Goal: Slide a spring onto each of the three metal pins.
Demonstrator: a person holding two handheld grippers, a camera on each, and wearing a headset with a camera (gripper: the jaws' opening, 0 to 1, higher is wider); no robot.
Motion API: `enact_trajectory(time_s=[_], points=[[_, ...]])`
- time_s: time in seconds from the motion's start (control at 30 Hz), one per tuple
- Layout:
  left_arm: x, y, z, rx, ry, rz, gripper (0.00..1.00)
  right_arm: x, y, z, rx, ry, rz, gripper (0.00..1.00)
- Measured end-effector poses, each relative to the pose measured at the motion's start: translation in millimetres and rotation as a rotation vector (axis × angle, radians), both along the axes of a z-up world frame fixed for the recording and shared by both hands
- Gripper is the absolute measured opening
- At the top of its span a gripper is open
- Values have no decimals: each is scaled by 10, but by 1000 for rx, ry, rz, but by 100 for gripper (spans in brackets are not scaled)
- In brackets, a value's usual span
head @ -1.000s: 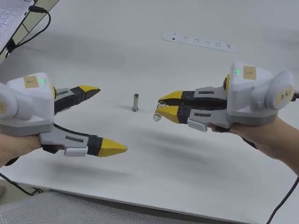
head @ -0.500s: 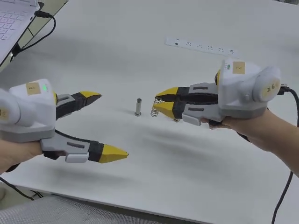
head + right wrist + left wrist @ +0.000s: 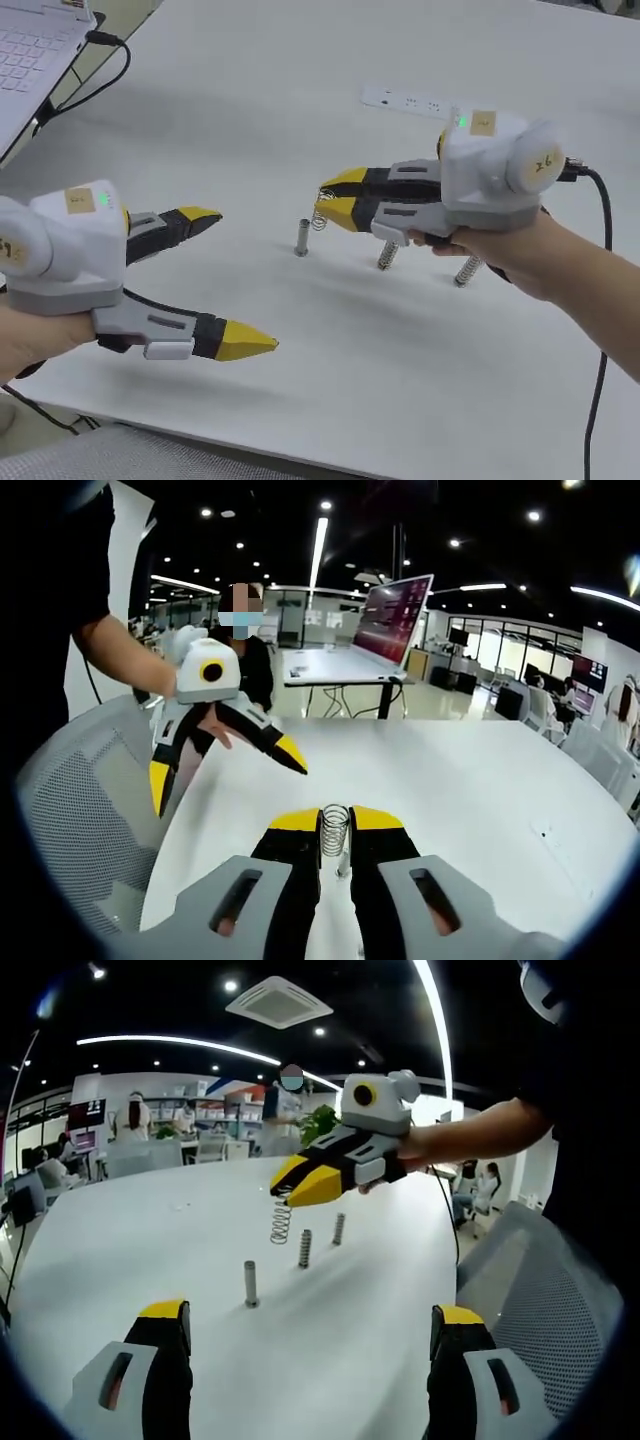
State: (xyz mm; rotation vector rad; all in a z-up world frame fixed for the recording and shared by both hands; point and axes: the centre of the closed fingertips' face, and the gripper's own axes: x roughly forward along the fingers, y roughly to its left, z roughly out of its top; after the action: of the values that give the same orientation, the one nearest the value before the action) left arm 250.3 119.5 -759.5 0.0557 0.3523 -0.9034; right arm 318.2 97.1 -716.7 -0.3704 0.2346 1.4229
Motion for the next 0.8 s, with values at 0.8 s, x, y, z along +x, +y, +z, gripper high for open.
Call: enact_trajectory(time_s=[0.8], points=[[-80,86,-107,8,23,17,96,207,105,-152,-25,24,-47,7]])
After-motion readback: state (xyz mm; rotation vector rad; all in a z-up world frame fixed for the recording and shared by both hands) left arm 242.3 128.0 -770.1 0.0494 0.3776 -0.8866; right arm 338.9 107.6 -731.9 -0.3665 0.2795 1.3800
